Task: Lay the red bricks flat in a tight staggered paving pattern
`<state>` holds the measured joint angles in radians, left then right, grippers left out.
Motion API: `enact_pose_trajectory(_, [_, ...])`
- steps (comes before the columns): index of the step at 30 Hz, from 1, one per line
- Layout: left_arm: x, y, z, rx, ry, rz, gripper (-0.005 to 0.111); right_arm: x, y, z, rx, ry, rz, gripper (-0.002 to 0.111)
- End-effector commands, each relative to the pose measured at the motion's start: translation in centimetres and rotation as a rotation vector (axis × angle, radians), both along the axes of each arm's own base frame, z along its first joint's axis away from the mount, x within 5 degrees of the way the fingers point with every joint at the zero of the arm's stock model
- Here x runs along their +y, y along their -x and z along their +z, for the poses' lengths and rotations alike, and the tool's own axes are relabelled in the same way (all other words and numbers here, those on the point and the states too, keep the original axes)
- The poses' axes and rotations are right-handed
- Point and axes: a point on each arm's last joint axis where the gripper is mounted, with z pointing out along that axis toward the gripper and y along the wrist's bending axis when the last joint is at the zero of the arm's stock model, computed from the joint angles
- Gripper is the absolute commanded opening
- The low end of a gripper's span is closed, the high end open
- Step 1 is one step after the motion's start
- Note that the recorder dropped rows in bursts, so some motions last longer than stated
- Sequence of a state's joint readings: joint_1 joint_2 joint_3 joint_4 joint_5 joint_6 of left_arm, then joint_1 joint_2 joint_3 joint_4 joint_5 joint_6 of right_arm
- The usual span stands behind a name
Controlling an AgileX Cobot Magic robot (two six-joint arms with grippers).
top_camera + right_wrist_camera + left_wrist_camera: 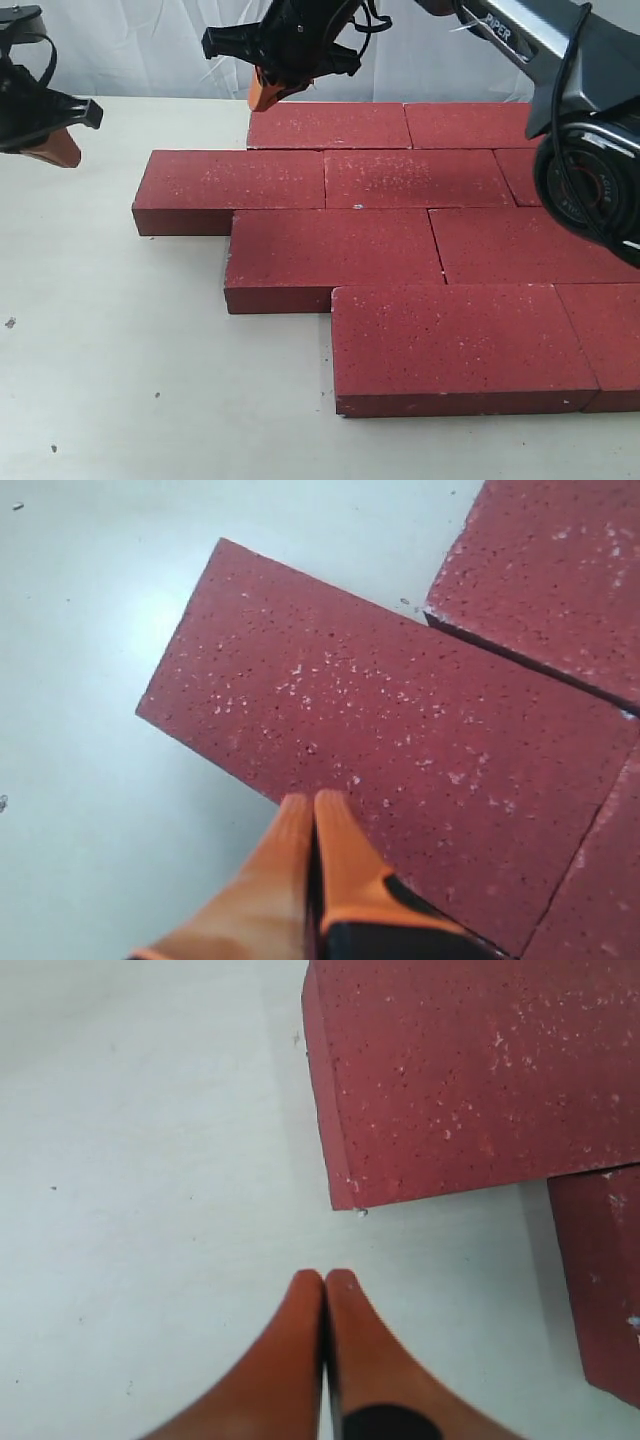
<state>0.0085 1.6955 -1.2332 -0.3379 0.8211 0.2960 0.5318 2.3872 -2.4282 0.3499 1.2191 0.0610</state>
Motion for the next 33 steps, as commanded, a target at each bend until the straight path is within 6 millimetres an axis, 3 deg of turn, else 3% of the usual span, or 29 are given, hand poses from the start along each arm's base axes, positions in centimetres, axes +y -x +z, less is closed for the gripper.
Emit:
enact_pose_trajectory(1, [0.1,1.3,0.9,-0.059,-0.01,0.018,0.0,-0.2,0.7,1.8,-0.032,-0.009,0.013,-0.001])
enact_pose_trajectory(7, [0.2,2.8,1.1,-0.103,-0.017,0.035,0.0,-1.7,2.7,1.2,-0.002,0.091,0.095,-0.001])
enact_pose_trajectory(12, [0.2,3.3,0.8,-0.106,-0.009,0.046,0.0,-4.2,4.8,-0.4,0.043,0.262,0.102,-0.001])
enact_pose_trajectory(18, [0.2,3.3,0.7,-0.104,-0.003,0.05,0.0,-7.2,6.9,-1.0,0.105,0.32,0.081,-0.001])
enact_pose_trajectory(24, [-0.2,3.4,0.7,-0.099,0.016,0.048,0.0,-12.7,7.3,-1.2,0.112,0.305,-0.052,-0.001])
enact_pose_trajectory(33, [-4.0,3.8,0.7,-0.115,-0.013,-0.094,0.0,-22.4,9.2,-0.1,0.105,0.258,-0.32,-0.001])
